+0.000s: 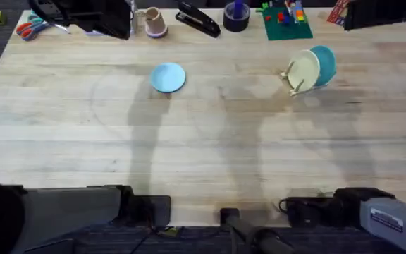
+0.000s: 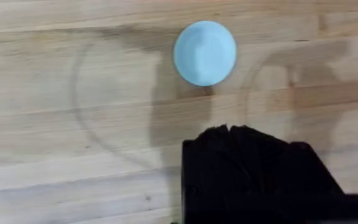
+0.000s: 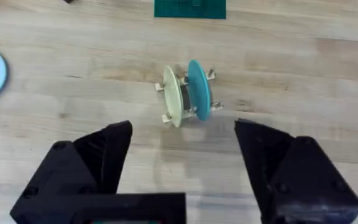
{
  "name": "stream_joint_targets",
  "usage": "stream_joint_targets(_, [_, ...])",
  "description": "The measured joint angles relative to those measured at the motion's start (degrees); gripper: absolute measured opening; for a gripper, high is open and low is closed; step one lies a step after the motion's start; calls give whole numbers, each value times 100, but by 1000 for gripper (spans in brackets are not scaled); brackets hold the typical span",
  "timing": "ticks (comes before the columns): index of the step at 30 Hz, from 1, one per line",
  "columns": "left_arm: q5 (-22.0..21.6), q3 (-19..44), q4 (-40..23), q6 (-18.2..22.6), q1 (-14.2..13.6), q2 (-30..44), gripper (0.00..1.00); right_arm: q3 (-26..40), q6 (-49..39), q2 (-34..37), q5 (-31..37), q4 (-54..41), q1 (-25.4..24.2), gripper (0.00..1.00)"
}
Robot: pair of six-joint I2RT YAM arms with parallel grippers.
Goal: Pick up the plates from the table one by one and place each into a slot on the dish rack.
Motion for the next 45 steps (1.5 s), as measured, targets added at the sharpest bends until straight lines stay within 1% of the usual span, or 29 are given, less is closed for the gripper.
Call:
stream_joint_targets(2, [393,0,-9,124,176,1,42,0,2,0,0,0,0,993])
stream_joint_targets(6, [1175,-11,-4,436,684,37,43,2,2,0,0,0,0,993])
stream_joint_targets(7, [1432,-41,3,554,847,74,43,2,2,0,0,0,0,995])
stream_joint_targets(10, [2021,-194,18,845,1179,222,43,4,0,0,0,0,0,995])
stream_joint_targets(13, [2507,-417,37,1100,1394,434,43,9,2,0,0,0,0,995])
stream_joint_targets(17, [2939,-737,217,1351,1491,739,43,9,2,0,0,0,0,995])
stream_joint_targets(24, [3395,-1171,750,1497,1495,1171,43,9,2,0,0,0,0,995])
stream_joint_targets(28, [3523,-1345,1009,1522,1495,1455,43,9,2,0,0,0,0,995])
stream_joint_targets(37, [3574,-1410,1387,1547,1495,2135,43,9,2,-2,0,0,0,995])
stream_joint_targets(45, [3596,-1410,1552,1564,1495,2438,43,9,1,-1,0,0,0,995])
